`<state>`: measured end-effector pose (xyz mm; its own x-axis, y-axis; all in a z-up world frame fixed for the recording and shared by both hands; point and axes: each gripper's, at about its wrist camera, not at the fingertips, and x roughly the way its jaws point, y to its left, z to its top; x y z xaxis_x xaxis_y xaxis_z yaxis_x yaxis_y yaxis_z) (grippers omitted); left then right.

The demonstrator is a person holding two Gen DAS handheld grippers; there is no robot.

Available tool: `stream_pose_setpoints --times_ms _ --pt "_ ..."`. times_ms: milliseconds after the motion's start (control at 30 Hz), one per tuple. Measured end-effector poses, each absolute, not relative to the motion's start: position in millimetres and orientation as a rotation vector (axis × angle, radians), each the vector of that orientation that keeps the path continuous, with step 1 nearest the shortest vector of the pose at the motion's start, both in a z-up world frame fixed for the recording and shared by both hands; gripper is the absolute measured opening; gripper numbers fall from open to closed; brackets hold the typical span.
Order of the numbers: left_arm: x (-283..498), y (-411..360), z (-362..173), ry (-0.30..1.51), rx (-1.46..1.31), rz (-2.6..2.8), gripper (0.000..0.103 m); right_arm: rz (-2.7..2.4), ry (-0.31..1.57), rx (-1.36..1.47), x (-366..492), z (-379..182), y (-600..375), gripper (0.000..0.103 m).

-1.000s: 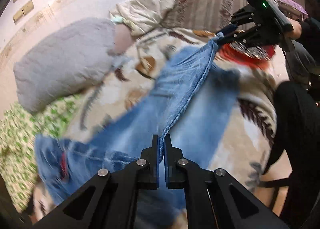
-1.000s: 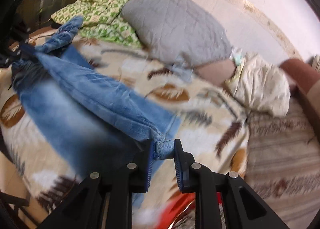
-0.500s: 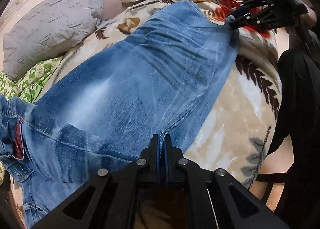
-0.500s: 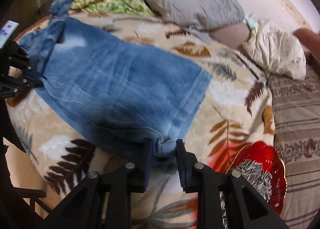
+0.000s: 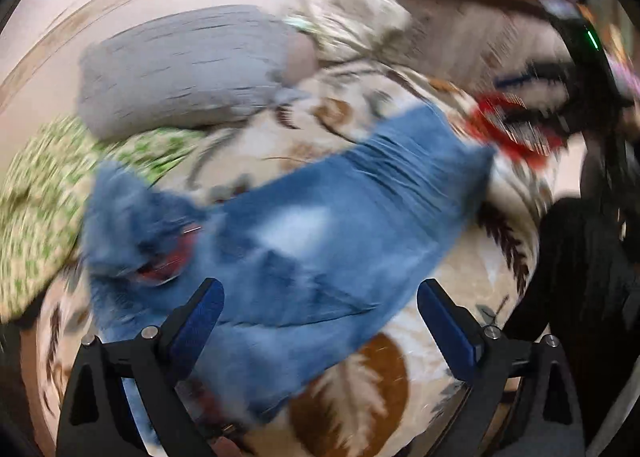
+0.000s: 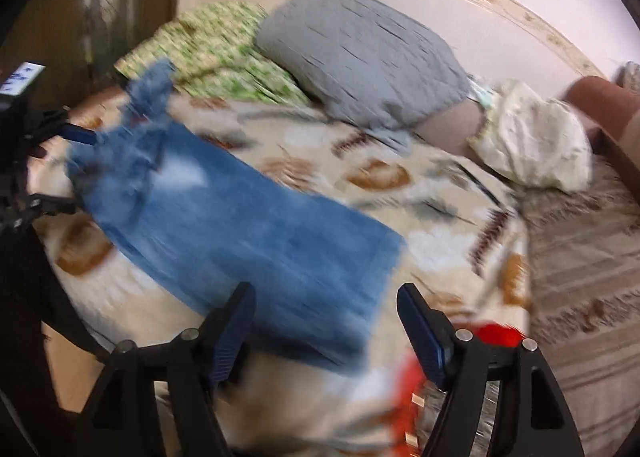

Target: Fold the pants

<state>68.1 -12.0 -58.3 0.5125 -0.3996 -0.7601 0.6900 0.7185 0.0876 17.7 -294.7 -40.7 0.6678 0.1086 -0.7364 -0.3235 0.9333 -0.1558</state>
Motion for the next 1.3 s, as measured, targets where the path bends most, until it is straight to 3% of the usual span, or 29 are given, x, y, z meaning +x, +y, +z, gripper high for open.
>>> stream_pose_setpoints --times_ms 333,733,833,867,900,933,967,1100,1300 --pt "153 115 -46 0.83 0.164 -0.541 0.097 0.584 0.797 -0.121 71 -74 -172 0.076" --pt "248 81 -46 0.885 0.242 -0.681 0.094 0.696 0.888 0.131 163 -136 -99 0.076" --pt "261 64 -54 0.958 0.297 -0.704 0.064 0.712 0.888 0.147 173 -140 -90 0.075" --pt "264 60 -56 0.974 0.315 -0.705 0.048 0.709 0.884 0.148 174 -140 -88 0.065" --pt "266 56 -60 0.997 0.335 -0.704 0.041 0.704 0.883 0.144 176 -141 -85 0.051" --pt "265 54 -60 1.001 0.353 -0.7 0.037 0.689 0.891 0.132 177 -142 -83 0.024" --pt "265 53 -60 1.0 0.36 -0.703 0.023 0.683 0.885 0.129 176 -141 -83 0.021" --pt "248 59 -45 0.95 0.373 -0.729 0.018 0.692 0.818 0.099 164 -125 -82 0.015" --pt "198 97 -16 0.845 0.288 -0.685 0.017 0.684 0.671 -0.129 122 -89 -60 0.014"
